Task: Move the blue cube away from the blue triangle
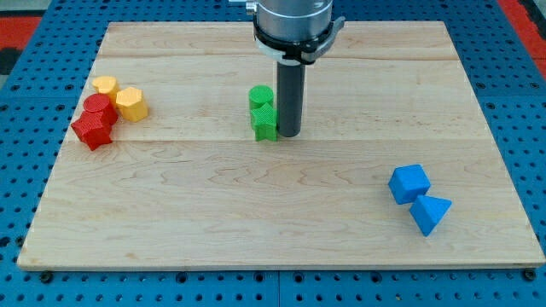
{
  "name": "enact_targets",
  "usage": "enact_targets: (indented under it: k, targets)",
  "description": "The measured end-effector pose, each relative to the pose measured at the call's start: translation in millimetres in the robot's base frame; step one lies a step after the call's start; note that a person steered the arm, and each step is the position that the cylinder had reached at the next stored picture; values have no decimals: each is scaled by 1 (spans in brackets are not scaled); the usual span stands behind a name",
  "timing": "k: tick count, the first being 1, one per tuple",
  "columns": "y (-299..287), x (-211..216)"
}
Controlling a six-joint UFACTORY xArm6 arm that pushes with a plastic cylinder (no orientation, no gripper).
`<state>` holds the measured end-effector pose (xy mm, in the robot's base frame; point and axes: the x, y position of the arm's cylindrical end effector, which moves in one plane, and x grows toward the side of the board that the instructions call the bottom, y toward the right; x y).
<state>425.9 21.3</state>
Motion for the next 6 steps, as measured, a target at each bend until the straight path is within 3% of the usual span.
enact_targets:
  k: [2, 3, 4, 6]
  targets:
    - [207, 19]
    - [239, 79]
    - [213, 121]
    - [104, 89]
